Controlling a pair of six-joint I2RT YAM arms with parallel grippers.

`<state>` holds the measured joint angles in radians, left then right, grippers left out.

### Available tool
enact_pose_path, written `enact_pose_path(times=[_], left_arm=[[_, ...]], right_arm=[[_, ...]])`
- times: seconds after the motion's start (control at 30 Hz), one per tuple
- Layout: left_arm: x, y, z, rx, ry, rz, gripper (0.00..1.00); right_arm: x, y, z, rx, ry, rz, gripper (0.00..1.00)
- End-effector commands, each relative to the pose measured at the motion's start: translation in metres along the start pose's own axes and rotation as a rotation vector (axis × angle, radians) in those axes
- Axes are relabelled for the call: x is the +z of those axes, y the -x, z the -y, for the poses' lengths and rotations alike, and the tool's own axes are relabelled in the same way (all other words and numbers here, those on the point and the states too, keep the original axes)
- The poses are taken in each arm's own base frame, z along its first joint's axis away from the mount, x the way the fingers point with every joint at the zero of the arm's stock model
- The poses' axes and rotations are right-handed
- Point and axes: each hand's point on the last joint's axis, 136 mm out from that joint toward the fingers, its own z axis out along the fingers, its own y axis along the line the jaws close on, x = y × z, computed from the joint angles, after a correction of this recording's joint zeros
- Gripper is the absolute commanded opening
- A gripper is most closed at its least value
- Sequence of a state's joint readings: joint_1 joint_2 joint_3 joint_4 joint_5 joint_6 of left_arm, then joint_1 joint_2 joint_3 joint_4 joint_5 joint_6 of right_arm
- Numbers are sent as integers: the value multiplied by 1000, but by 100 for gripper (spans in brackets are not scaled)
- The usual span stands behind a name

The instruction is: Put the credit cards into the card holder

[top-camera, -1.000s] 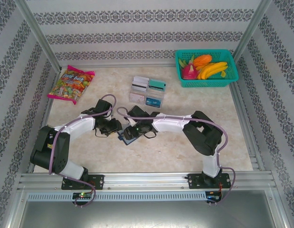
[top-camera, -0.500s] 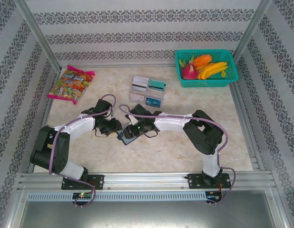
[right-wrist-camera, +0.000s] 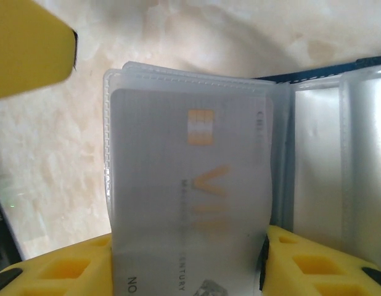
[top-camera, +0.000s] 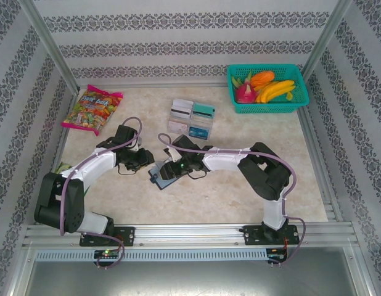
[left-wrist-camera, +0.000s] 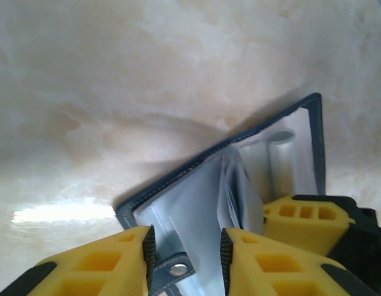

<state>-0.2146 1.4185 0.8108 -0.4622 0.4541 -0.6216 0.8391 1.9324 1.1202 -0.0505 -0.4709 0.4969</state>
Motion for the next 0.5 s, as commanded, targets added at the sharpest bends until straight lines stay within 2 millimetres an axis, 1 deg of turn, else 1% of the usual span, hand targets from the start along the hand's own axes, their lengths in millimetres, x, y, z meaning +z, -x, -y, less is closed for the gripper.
enact_pose_path(times=[0.0,0.1,0.3,0.47], left_arm=[[4,-4,7,-3,-60,-30,34],[14,-10,3,-15,-71,-52,32],[22,-15,-6,-17,-55,-66,28],[27,-13,-12,-11,-22,-71,29]], right_arm=[[1,-9,3,68,55,-20,51],[1,-7,3,96,97,-16,51],[2,-4,3,154,177,-9,51],[5,-5,4,177,208,-12,51]])
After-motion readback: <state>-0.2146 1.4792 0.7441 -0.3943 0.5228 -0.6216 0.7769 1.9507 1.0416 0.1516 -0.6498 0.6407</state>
